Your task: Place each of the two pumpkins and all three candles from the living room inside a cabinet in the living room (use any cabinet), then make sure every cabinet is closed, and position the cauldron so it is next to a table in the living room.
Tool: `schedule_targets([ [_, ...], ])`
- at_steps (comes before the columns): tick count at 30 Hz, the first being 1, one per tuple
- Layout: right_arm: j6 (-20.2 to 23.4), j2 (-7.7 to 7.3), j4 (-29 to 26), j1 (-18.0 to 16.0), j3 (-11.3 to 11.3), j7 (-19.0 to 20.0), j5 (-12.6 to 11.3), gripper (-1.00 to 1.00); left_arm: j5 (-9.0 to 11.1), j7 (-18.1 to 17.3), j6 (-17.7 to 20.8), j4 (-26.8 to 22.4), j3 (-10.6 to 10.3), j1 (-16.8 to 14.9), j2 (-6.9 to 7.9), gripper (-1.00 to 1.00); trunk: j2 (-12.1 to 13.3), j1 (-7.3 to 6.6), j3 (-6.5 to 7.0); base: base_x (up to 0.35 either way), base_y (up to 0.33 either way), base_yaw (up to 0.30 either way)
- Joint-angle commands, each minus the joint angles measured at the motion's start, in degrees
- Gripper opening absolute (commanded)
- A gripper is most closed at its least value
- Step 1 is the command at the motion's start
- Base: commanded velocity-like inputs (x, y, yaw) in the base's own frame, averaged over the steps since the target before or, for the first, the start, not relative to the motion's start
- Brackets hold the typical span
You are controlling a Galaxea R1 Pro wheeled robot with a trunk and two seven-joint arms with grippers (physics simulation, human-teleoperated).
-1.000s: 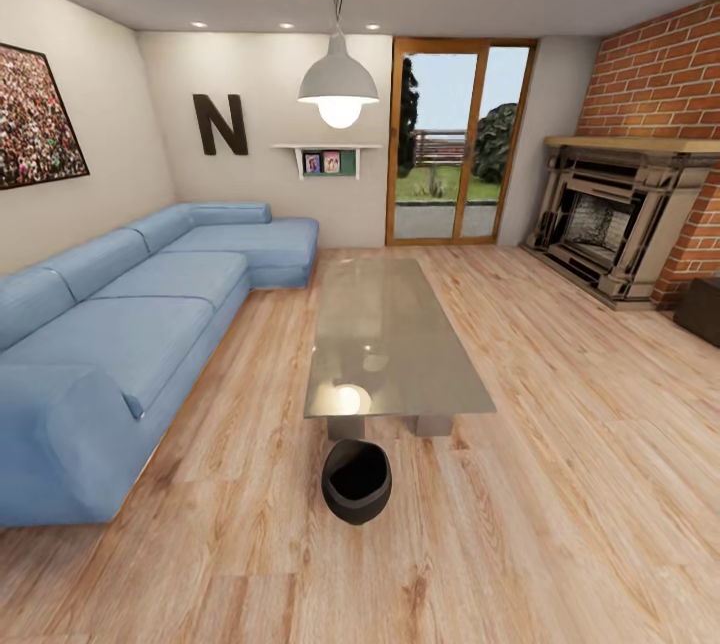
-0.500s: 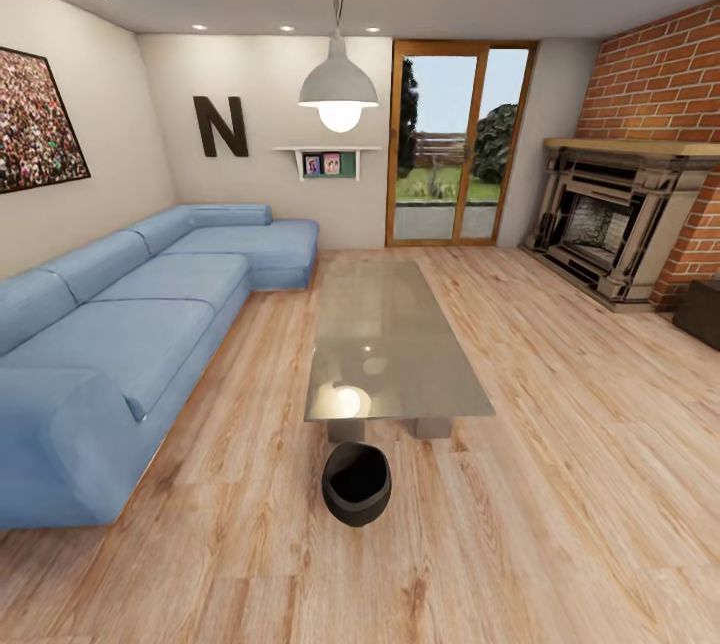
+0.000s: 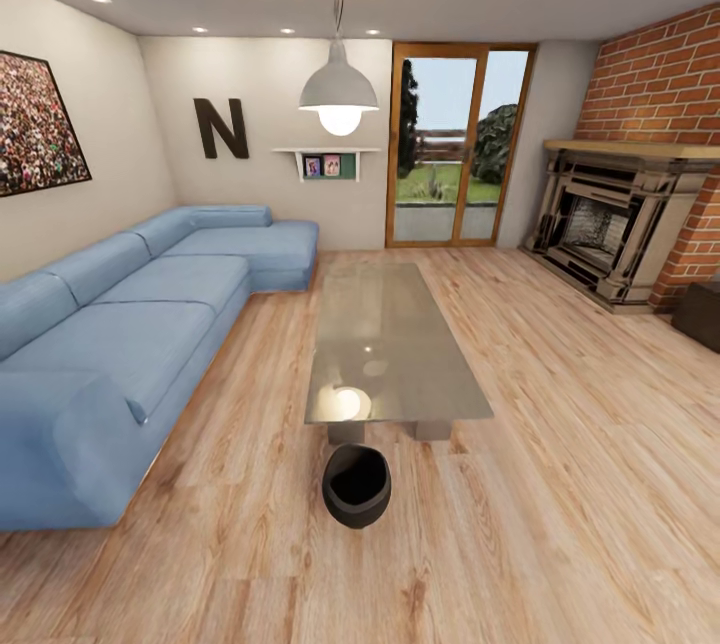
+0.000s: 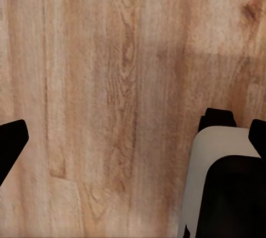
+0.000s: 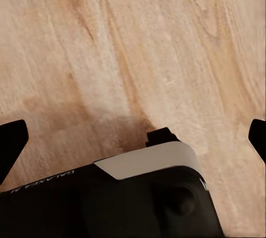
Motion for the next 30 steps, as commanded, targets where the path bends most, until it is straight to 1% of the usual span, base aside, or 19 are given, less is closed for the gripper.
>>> schedule_targets([
  [1, -0.3, 0.05, 0.2, -0.1, 0.5, -1.1, -0.3, 1.00, 0.5, 0.2, -0.1, -0.1, -0.5, 0.0, 0.05, 1.00, 0.4, -0.22, 0.12, 0.000, 0.000, 0.000],
  [3, -0.3, 0.05, 0.2, 0.0, 0.4, -2.1, -0.6, 1.00, 0.5, 0.2, -0.1, -0.1, -0.5, 0.0, 0.14, 1.00, 1.2, -0.66, 0.48, 0.000, 0.000, 0.000],
  [4, -0.3, 0.03, 0.2, 0.0, 0.3, -2.5, -1.1, 1.00, 0.5, 0.2, -0.1, -0.1, -0.5, 0.0, 0.20, 1.00, 1.6, -0.88, 0.66, 0.000, 0.000, 0.000],
  [5, -0.3, -0.08, 0.2, 0.0, 0.1, -3.0, -2.0, 1.00, 0.5, 0.2, -0.1, -0.1, -0.5, 0.0, 0.23, 1.00, 2.0, -1.10, 0.84, 0.000, 0.000, 0.000],
  [8, -0.2, -1.38, 0.2, 0.1, -0.2, -4.4, -5.1, 1.00, 0.5, 0.2, -0.3, 0.0, -0.7, 0.1, 0.21, 1.00, 3.2, -1.76, 1.38, 0.000, 0.000, 0.000],
  [12, 0.2, -2.05, 0.2, 0.1, -0.3, -5.0, -7.0, 1.00, 0.5, 0.2, -1.5, 0.0, -0.8, 0.2, 0.08, 1.00, 4.8, -2.64, 2.09, 0.000, 0.000, 0.000],
  [16, 0.5, -2.20, 0.2, 0.1, -0.3, -5.1, -7.5, 1.00, 0.5, 0.2, -2.0, 0.2, -1.1, 0.4, -0.04, 1.00, 6.4, -3.52, 2.81, 0.000, 0.000, 0.000],
  [22, 0.7, -2.34, 0.2, 0.1, -0.3, -5.2, -7.6, 1.00, 0.5, 0.2, -2.2, 0.3, -3.7, 0.4, -0.11, 1.00, 8.8, -4.83, 3.89, 0.000, 0.000, 0.000],
  [30, 0.7, -2.41, 0.2, 0.1, -0.3, -5.2, -7.6, 1.00, 0.7, 0.3, -2.3, 0.3, -4.3, 0.7, -0.36, 1.00, 12.0, -6.59, 5.33, 0.000, 0.000, 0.000],
])
